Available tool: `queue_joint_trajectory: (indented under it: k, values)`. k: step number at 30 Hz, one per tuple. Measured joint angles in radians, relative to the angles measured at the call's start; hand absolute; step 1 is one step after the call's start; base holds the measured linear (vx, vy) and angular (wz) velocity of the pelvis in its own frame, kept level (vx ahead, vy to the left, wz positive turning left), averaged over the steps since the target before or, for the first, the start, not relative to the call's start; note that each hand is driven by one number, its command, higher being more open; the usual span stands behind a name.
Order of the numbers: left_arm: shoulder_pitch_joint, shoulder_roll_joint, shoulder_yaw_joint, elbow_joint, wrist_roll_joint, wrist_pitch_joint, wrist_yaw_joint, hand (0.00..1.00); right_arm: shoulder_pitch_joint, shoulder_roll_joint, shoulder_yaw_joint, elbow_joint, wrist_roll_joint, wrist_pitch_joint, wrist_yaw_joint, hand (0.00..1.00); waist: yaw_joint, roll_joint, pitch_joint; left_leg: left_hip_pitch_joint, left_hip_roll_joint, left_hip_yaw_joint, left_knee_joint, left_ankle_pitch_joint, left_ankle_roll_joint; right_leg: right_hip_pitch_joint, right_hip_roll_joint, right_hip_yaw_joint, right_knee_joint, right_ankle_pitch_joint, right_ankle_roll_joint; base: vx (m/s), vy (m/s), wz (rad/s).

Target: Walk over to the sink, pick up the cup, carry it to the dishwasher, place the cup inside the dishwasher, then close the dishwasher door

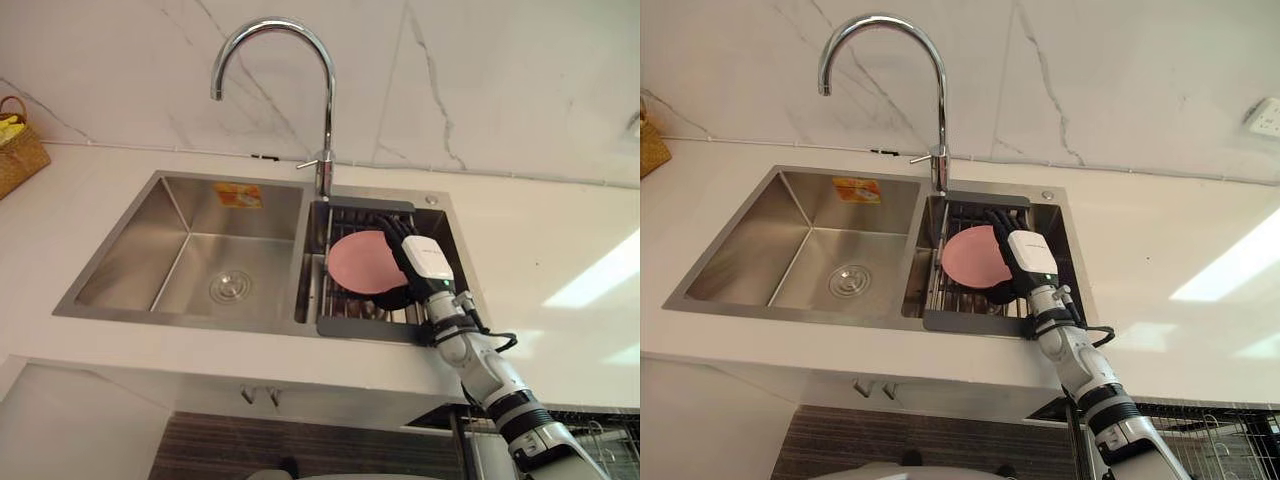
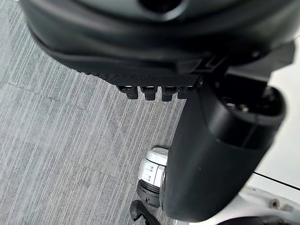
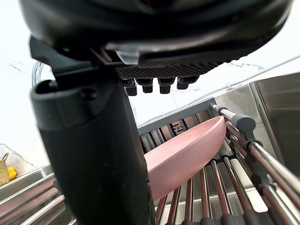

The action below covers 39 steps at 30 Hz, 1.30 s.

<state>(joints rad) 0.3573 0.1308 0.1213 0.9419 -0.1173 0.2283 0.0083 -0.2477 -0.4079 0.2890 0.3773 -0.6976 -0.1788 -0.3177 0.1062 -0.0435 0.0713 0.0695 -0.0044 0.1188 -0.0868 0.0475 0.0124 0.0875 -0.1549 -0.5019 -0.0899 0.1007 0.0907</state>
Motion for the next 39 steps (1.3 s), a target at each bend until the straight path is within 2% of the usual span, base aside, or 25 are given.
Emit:
queue_joint_trajectory:
  k: [12, 18, 39]
  values:
    - [0.004, 0.000, -0.003, 0.002, 0.000, -0.019, -0.009, 1.00, -0.002, 0.003, -0.022, 0.018, 0.010, 0.031, -0.023, 1.00, 0.005, 0.005, 0.004, -0.008, -0.002, -0.025, -0.004, 0.009, -0.005, 0.007, -0.002, -0.027, 0.000, -0.002, 0.002, -0.01, 0.003, 0.06]
    - [0.005, -0.004, -0.003, 0.002, 0.000, -0.033, -0.011, 1.00, -0.018, 0.007, -0.044, 0.046, 0.074, 0.057, -0.035, 1.00, 0.007, 0.010, 0.007, -0.018, -0.001, -0.025, -0.005, 0.011, -0.007, 0.005, -0.003, -0.038, 0.000, -0.010, 0.007, -0.02, 0.005, 0.05]
    - [0.007, -0.007, -0.001, 0.000, 0.039, -0.050, -0.012, 1.00, -0.018, 0.013, -0.050, 0.047, 0.080, 0.055, -0.034, 1.00, 0.008, 0.021, 0.011, -0.017, 0.001, -0.024, -0.004, 0.014, -0.011, 0.008, -0.001, -0.042, 0.000, -0.010, 0.006, 0.00, 0.000, 0.00]
